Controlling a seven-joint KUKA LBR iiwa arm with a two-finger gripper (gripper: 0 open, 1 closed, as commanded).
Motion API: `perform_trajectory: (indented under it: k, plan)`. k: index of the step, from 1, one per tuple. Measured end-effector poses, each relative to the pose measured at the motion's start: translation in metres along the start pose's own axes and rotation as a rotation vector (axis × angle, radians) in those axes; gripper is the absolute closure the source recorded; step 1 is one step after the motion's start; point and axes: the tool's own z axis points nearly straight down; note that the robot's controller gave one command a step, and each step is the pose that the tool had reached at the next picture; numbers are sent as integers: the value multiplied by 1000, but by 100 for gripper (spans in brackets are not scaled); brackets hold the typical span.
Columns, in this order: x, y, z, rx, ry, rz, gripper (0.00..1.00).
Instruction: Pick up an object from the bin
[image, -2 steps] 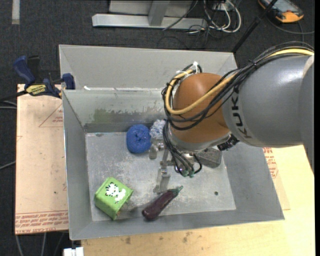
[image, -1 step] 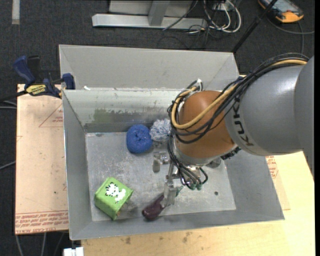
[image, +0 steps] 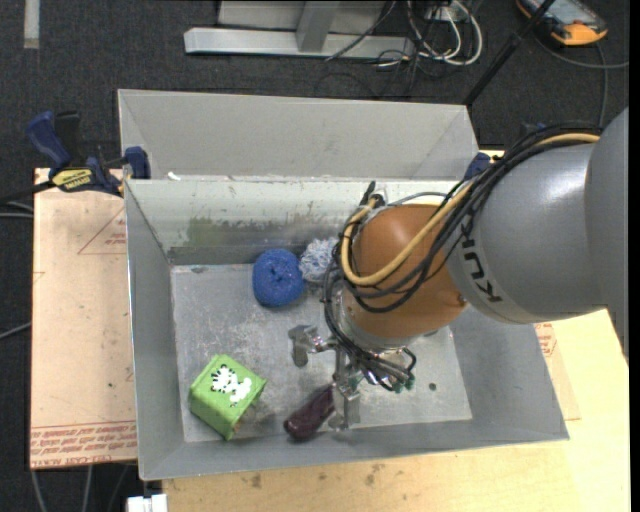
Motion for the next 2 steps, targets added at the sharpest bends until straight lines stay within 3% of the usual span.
perform_trajectory:
  k: [1, 2]
  plan:
    - [4, 7, 48, 0, -5, 203, 100]
    - [2, 6, 49, 1, -16, 206, 0]
